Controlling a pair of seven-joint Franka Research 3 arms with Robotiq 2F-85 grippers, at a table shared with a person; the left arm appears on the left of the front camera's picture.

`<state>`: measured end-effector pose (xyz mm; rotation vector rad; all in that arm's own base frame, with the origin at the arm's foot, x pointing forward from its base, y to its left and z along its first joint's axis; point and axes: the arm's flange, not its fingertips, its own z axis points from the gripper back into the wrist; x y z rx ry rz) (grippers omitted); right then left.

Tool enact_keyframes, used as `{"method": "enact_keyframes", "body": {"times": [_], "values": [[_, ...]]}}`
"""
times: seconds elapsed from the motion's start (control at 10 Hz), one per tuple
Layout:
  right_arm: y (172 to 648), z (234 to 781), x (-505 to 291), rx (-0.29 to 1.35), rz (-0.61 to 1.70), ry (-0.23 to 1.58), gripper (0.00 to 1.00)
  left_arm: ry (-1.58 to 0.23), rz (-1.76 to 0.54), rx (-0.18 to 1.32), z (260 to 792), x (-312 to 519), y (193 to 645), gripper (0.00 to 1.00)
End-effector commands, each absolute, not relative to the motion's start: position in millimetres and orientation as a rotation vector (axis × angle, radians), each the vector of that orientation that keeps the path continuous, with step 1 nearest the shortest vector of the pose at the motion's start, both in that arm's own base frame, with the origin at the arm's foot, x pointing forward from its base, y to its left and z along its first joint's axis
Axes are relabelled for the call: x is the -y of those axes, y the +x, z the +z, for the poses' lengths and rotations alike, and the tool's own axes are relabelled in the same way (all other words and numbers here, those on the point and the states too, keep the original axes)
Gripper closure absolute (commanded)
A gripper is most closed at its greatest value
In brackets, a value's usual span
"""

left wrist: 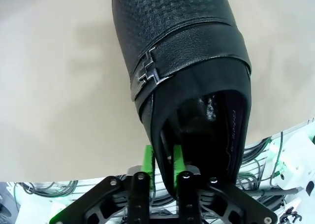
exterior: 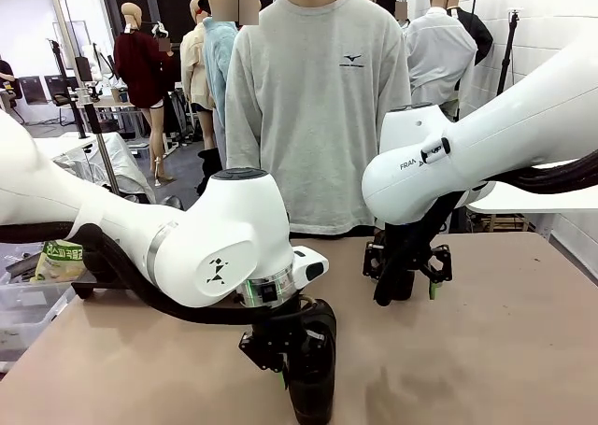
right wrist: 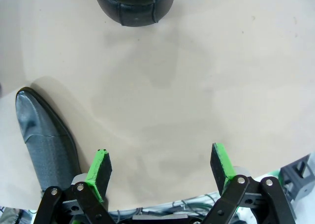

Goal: Organize the shoes by placing them on the stand.
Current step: Place the Shoe from the middle of the table onto the Shoes Stand.

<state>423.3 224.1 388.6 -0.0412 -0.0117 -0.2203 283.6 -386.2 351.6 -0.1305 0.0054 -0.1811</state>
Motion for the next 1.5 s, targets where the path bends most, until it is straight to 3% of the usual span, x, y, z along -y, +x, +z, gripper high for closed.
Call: {"method": "enact_keyframes", "body": {"times": [0.0,0.4,0.8,1.2,1.3,1.4], "values": [[425,390,-225,0.014,-0.206,-0.040,0.00,-0.125,-0.218,-0.018,354,388,287,1.00],[425,390,-225,0.014,-0.206,-0.040,0.00,-0.167,-0.222,0.016,382,372,280,1.00],[425,390,-225,0.014,-0.206,-0.040,0.00,-0.140,-0.137,0.204,450,304,304,1.00],[425,390,-225,0.014,-0.206,-0.040,0.00,-0.176,-0.026,0.283,453,263,365,1.00],[425,390,-225,0.014,-0.206,-0.040,0.00,-0.194,-0.002,0.270,453,262,373,1.00],[425,390,-225,0.014,-0.206,-0.040,0.00,-0.165,-0.007,0.251,457,257,350,1.00]]}}
